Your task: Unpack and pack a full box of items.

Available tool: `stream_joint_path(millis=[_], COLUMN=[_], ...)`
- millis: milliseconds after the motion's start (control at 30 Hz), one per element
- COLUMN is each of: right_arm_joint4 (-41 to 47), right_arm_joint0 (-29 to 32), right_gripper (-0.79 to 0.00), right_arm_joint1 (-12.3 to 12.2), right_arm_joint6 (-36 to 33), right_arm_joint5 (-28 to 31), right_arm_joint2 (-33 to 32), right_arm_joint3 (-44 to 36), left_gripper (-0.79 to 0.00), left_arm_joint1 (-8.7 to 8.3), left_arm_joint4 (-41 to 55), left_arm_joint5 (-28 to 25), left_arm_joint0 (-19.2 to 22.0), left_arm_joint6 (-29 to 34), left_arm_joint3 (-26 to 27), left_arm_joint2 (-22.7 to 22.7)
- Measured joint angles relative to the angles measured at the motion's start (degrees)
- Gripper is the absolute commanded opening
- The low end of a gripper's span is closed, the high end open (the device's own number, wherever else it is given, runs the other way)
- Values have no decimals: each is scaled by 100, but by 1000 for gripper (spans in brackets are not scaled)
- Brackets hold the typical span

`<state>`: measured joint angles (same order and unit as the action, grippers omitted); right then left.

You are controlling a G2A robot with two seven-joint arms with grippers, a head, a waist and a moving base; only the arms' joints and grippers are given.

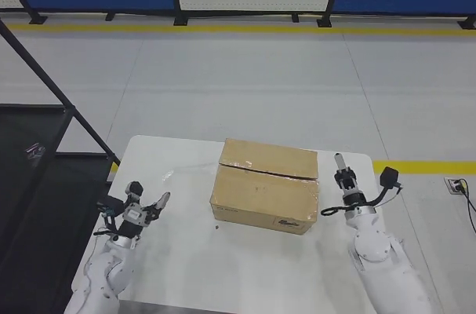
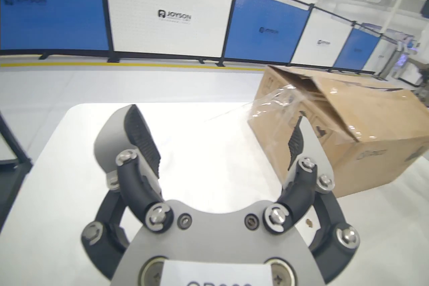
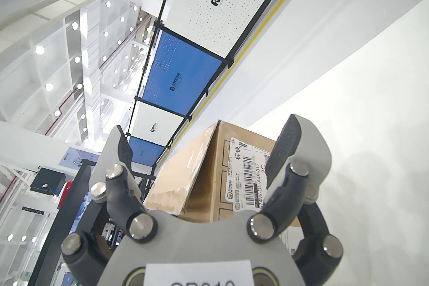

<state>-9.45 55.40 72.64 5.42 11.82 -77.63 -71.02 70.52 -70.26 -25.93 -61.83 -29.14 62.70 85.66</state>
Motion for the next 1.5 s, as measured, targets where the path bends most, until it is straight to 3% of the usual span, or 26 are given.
stream_joint_path(millis=[167,533,833,1133,1500], right_arm_joint4=[265,1306,1575,1506,1185], right_arm_joint0=[-18,-1196,-1563,-1474,-961], right_gripper=[0,0,0,0,0], right_arm_joint1=[28,339,458,422,314], right_arm_joint6=[-55,-421,-813,-1266,-1558], right_arm_joint5=[-34,440,802,1040,1063], right_arm_joint2=[-18,564,689,562,326], right_arm_joint3=[77,1692,2303,2272,1589], left_gripper=[0,0,0,0,0], left_arm_joint1=[90,203,327,345,252], left_arm_joint4=[25,-550,-884,-1096,-1214], left_arm_joint5=[720,834,747,488,384], left_arm_joint0=[179,764,1003,1027,718], left_arm_joint6=[379,766,554,354,250], left_arm_joint3=[-69,-478,-681,-685,-255], left_arm_joint2=[-278,-961,-1544,-1744,-1557])
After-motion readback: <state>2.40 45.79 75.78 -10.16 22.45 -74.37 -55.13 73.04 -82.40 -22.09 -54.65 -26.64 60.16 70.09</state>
